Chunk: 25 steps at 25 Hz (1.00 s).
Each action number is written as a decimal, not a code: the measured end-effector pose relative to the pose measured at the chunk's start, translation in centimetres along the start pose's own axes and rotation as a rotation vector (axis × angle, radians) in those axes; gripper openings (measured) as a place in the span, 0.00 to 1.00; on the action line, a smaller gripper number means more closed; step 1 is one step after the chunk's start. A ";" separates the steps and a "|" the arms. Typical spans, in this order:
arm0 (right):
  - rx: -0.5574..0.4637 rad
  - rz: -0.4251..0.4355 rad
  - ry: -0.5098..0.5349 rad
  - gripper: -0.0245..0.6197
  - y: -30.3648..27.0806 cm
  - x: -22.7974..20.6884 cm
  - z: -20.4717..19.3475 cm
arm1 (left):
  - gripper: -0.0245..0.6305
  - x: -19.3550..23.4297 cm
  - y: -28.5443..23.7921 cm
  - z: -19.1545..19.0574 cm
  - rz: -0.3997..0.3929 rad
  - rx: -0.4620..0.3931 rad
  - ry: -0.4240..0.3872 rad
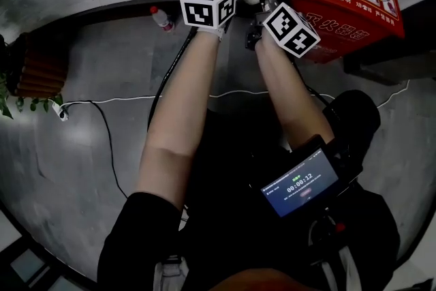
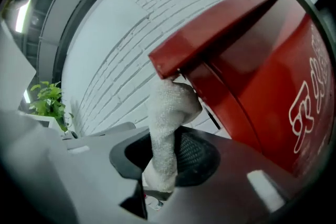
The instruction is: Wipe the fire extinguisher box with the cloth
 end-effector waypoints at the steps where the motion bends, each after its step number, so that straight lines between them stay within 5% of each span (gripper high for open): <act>1: -0.002 -0.014 -0.035 0.18 -0.1 -0.3 -0.2 | 0.04 0.0 -0.3 -0.1 -0.008 0.003 -0.003; 12: -0.099 -0.173 -0.396 0.18 0.2 -3.6 -3.4 | 0.04 -0.6 -1.9 -2.1 -0.104 0.097 -0.063; 25: -0.244 -0.214 -0.600 0.17 0.3 -6.4 -7.4 | 0.04 0.4 -3.0 -6.5 -0.054 0.172 -0.118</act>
Point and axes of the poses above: the fingertips, and each gripper's own axes: y backward along the fingers, x to its left, z out of its top, the point moved 8 cm from there along y, backward along the fingers, and after that the axes turned 10 degrees about y, right-handed, at the moved point
